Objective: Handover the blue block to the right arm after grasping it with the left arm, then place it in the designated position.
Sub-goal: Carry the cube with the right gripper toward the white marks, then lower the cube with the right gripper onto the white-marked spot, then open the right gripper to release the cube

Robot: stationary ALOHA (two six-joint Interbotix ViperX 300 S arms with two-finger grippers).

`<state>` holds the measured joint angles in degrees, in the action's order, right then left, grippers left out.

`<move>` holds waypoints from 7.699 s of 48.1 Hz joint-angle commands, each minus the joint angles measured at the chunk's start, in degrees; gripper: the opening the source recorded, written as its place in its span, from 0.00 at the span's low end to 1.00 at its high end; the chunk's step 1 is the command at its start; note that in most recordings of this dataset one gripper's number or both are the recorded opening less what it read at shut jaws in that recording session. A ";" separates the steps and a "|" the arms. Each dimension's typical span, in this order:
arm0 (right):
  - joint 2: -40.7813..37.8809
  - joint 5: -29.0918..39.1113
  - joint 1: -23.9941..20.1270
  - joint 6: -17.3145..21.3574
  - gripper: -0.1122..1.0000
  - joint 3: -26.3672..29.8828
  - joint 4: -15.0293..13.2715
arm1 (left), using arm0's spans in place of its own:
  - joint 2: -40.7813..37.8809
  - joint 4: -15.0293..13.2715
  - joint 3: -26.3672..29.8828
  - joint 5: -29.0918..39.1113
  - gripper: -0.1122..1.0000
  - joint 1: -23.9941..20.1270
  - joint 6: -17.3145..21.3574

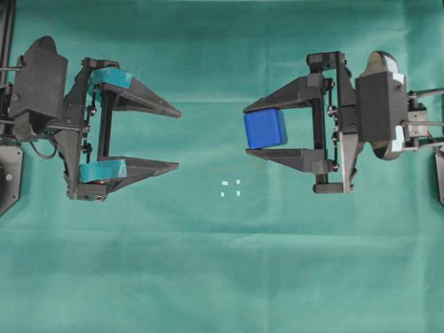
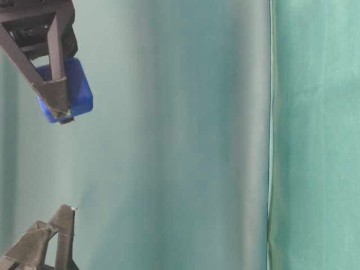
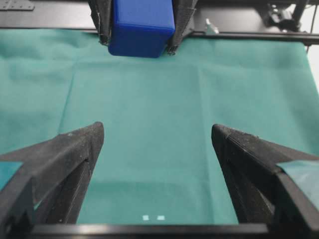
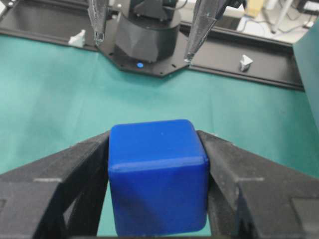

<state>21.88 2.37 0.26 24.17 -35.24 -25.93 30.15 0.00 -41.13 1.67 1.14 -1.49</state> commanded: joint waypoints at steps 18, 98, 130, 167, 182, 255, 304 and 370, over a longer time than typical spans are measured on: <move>0.35 5.10 -1.41 0.35 0.60 1.85 1.05 | 0.26 0.00 1.23 -0.44 1.00 0.00 0.00; -7.38 14.06 -3.96 0.35 0.59 1.76 6.94 | 0.26 0.00 1.23 -0.44 1.00 0.00 0.00; -22.50 -1.58 -3.43 0.44 0.59 1.93 9.32 | 0.26 0.00 1.23 -0.62 1.00 0.00 0.00; -34.54 -10.20 -2.29 0.35 0.59 4.75 12.48 | 0.26 0.00 1.23 -0.35 1.00 0.00 0.00; -36.39 -10.81 -2.20 0.35 0.59 5.36 13.18 | 0.26 0.00 1.32 -0.26 1.00 0.00 0.09; -36.30 -11.25 -2.20 -0.26 0.59 5.36 12.74 | 0.26 0.00 1.32 -0.35 1.00 0.00 0.00; -36.30 -11.43 -2.64 0.18 0.93 6.59 13.01 | 0.26 0.00 1.23 -0.26 1.00 0.09 0.00; -4.39 9.14 -2.64 -0.44 0.93 6.86 7.03 | 0.26 0.00 1.32 -0.26 1.00 0.09 0.00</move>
<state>14.24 11.07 -2.37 23.73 -29.79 -18.11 30.15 0.00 -41.13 1.67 1.05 -1.49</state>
